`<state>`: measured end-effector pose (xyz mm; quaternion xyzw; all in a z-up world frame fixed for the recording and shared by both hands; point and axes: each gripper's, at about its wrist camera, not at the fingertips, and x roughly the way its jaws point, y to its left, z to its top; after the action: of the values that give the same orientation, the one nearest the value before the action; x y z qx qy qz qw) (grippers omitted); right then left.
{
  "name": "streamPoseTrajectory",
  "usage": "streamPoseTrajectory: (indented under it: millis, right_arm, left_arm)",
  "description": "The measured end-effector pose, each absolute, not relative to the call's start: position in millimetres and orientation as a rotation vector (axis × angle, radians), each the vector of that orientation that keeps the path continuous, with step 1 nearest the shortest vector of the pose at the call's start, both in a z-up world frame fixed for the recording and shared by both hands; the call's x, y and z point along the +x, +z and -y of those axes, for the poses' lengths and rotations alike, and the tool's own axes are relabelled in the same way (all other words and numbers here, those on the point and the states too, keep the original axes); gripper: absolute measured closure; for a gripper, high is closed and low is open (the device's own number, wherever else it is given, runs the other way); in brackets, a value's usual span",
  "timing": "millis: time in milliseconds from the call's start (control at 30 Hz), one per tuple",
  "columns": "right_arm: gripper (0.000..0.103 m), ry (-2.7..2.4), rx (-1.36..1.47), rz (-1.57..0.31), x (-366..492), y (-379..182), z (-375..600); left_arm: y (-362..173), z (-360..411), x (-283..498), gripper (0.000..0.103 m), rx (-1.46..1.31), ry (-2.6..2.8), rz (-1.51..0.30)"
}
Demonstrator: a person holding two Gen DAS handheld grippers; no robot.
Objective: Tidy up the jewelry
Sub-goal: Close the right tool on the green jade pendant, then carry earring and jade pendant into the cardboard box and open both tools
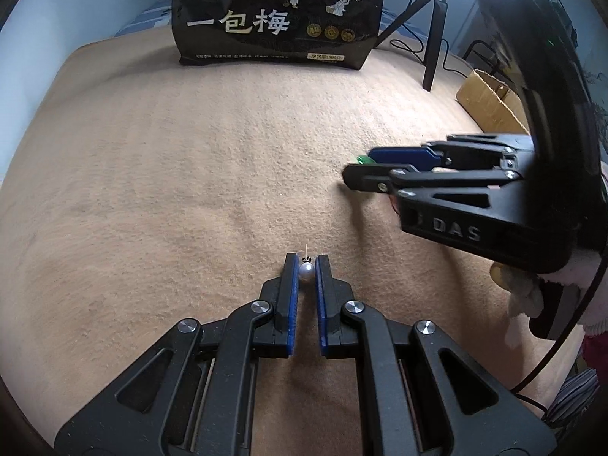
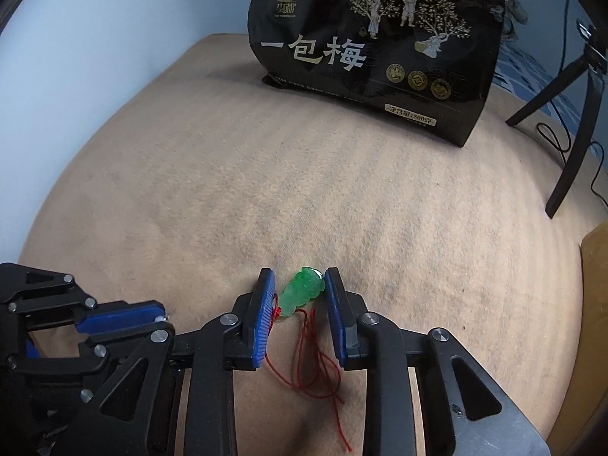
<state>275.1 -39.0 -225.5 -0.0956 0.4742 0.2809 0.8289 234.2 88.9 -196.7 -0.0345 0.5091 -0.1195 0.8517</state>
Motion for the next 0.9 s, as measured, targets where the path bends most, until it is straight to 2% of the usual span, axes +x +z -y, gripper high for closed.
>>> streamPoseTrajectory:
  millis: [267, 900]
  right_arm:
    - [0.078, 0.6, -0.151, -0.976, 256, -202, 65]
    - [0.078, 0.544, -0.043, -0.788, 195, -92, 179]
  left_arm:
    - [-171, -84, 224, 0.096, -0.076, -0.255, -1.027]
    - [-76, -28, 188, 0.096, -0.089, -0.345, -0.846]
